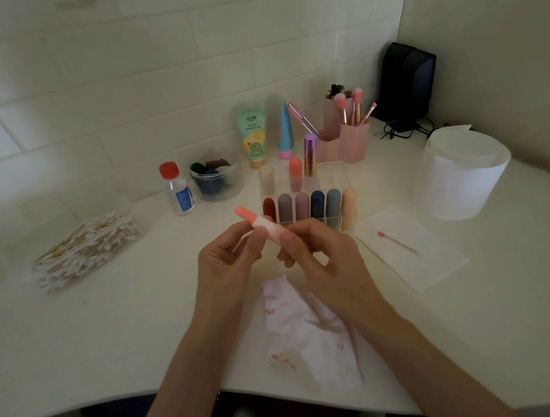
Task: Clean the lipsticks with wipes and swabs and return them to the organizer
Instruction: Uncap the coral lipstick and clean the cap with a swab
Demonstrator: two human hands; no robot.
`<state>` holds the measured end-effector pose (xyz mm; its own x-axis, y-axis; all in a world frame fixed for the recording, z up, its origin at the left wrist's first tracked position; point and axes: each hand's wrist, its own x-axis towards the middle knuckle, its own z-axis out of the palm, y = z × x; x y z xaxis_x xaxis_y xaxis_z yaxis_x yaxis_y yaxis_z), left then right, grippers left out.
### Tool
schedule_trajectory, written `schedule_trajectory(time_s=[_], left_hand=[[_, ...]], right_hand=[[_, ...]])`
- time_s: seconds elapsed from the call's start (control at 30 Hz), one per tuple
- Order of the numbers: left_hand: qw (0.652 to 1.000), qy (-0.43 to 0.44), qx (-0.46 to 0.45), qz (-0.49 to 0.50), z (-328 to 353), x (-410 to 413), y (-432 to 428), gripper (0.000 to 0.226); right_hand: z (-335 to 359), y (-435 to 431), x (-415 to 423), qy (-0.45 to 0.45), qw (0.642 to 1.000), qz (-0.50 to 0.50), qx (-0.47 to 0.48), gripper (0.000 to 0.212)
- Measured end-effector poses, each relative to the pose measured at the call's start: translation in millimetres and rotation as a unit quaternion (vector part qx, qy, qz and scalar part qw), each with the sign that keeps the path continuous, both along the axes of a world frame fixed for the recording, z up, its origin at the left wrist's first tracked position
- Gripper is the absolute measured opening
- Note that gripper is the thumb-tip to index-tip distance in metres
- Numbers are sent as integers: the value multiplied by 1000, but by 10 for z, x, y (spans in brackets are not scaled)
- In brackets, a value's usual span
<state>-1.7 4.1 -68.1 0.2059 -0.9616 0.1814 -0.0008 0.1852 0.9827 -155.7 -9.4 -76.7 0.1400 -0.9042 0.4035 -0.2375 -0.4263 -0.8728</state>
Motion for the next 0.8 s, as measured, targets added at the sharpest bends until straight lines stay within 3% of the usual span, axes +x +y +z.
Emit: schedule_trajectory(time_s=[0.37,0.5,0.63,0.7,0.8], left_hand=[[1000,16,11,-18,-7,4,12,34],[994,43,-4,-101,5,-37,51,37],[992,52,-23,-117,22,-65,79,30],[994,46,-15,-95,27,-56,84,30],[996,33,-1,-79,6,-32,61,31]], right_hand=[[-2,-2,12,-4,1000,14,5,40],[37,2,-18,-47,998,26,19,37],[27,12,-3,-22,999,31,35,39],[53,1,-27,-3,999,-6,53,41],[80,-77,-253,83,985,-154,2,21]])
